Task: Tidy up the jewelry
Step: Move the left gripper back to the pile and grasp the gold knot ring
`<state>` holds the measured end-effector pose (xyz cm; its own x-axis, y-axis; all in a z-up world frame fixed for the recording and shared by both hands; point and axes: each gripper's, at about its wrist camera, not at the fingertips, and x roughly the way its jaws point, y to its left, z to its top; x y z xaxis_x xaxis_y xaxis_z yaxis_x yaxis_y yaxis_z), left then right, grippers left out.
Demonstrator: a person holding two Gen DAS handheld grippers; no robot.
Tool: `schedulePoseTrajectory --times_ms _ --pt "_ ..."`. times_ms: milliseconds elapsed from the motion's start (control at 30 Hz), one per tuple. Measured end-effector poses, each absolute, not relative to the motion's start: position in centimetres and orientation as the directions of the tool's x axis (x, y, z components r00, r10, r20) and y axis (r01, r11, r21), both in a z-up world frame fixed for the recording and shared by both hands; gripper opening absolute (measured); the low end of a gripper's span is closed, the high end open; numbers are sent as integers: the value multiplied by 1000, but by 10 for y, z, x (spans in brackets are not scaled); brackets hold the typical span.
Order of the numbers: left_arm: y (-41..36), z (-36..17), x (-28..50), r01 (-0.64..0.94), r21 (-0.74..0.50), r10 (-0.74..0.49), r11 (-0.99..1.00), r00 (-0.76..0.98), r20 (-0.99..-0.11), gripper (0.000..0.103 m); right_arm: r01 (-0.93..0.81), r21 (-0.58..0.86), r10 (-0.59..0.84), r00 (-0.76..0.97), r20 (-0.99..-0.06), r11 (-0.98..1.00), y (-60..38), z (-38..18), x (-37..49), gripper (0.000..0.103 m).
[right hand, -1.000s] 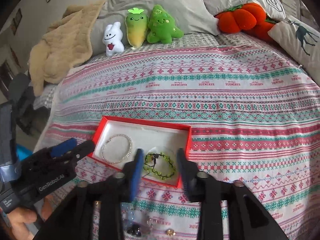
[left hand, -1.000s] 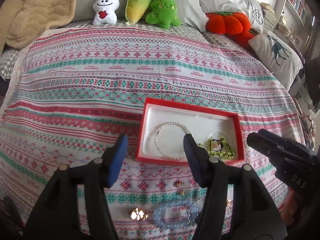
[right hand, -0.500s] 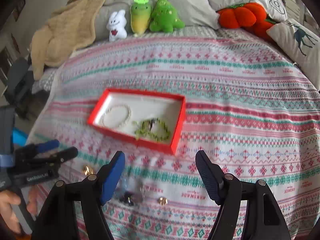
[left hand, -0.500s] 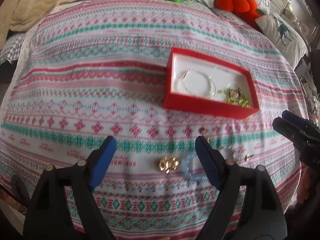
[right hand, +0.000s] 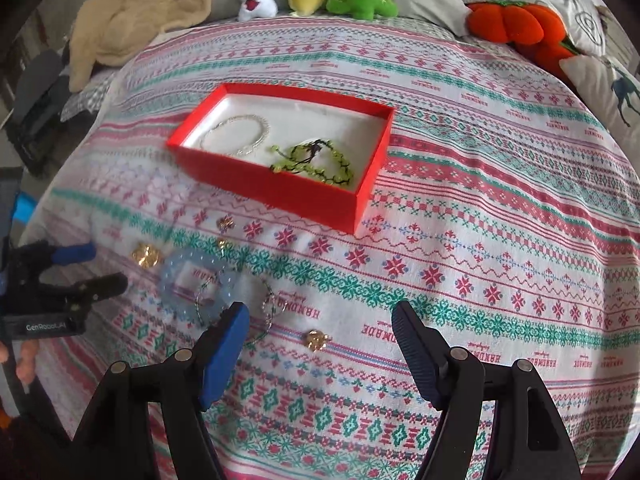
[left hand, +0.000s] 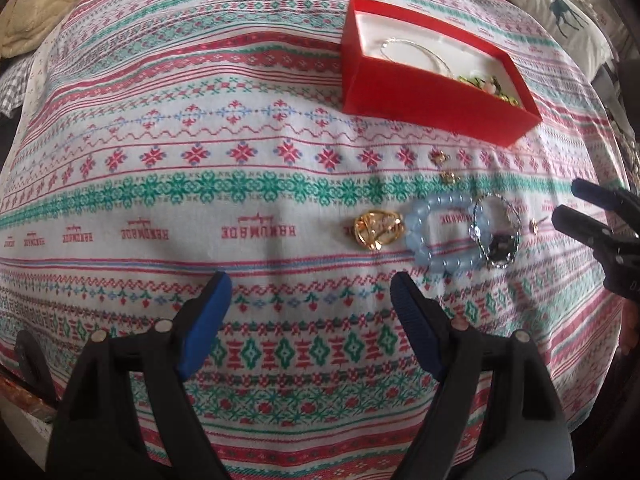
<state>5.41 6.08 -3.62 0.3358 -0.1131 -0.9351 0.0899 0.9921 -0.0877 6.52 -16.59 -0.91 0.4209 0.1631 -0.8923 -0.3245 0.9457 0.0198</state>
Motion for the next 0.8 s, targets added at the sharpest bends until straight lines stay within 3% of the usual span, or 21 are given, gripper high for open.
schedulePoseTrajectory --times_ms 200,500,800 --pt "49 -43 49 193 -73 -146 978 398 -906 82 -496 3 256 444 -858 869 -149 -15 47 75" --pt "35 -46 67 272 -59 -178 961 438 -881 73 -615 -11 271 364 -891 788 -121 -42 40 77" --pt "24 -47 75 289 -30 -163 957 448 -879 49 -610 14 280 343 -897 792 -116 -53 53 77"
